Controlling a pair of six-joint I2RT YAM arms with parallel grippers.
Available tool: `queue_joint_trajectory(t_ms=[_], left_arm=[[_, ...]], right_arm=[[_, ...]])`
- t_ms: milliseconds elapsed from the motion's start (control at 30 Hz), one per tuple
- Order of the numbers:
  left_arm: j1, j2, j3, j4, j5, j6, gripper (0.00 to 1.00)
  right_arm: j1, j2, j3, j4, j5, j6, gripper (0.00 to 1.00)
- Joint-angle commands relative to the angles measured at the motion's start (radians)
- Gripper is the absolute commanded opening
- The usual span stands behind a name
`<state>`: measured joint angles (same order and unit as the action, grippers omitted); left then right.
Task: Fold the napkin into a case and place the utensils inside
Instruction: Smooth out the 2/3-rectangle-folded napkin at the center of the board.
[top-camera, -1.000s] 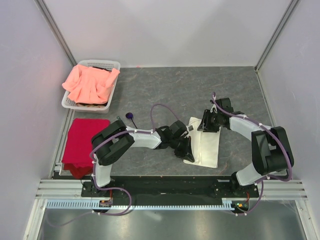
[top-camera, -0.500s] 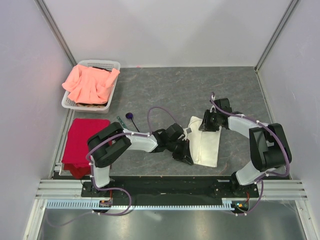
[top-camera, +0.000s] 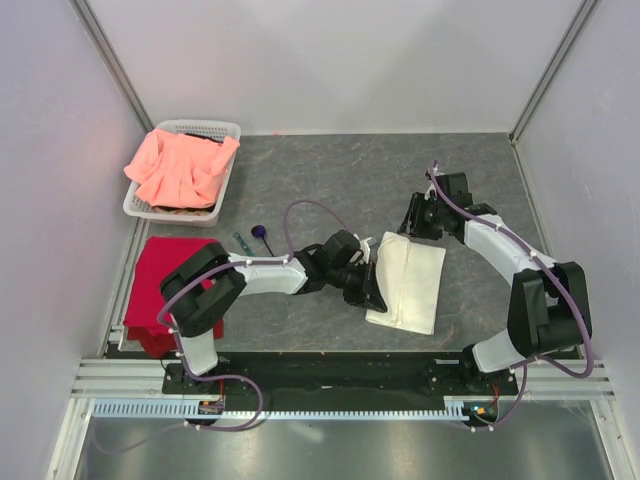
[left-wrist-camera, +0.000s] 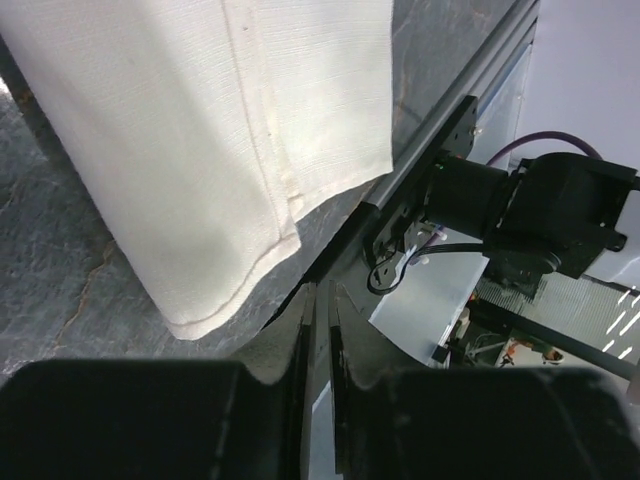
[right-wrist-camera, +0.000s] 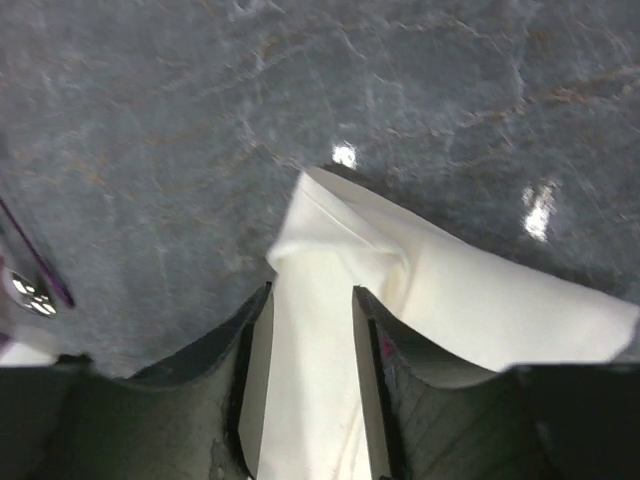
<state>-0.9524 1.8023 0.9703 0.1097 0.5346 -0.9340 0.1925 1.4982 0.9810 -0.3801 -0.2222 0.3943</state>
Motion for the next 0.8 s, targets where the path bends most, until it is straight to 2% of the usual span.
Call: queue_joint_trajectory(t_ms=[0, 33, 133, 267, 533, 767], left_arm=[[-0.003, 0.055, 0.016, 0.04, 0.037, 0.009, 0.13], [-0.003, 0.063, 0.012, 0.05, 0.044, 0.0, 0.13], [-0.003, 0.091, -0.005, 0.084, 0.056, -0.015, 0.13], [-0.003, 0.095, -0.042, 0.127, 0.062, -0.028, 0.13], [-0.002, 0.109, -0.065, 0.151, 0.059, -0.034, 0.12], [-0.003, 0.111, -0.082, 0.162, 0.062, -0.035, 0.13]], right_arm=[[0.015, 0.071, 0.061, 0.067, -0.138, 0.069, 0.39], [0.016, 0.082, 0.059, 0.087, -0.147, 0.083, 0.3], [0.025, 0.122, 0.051, 0.179, -0.199, 0.123, 0.21], [0.027, 0.177, 0.016, 0.277, -0.29, 0.167, 0.21], [0.027, 0.232, -0.044, 0.328, -0.272, 0.144, 0.19], [0.021, 0.234, -0.197, 0.4, -0.224, 0.104, 0.16]])
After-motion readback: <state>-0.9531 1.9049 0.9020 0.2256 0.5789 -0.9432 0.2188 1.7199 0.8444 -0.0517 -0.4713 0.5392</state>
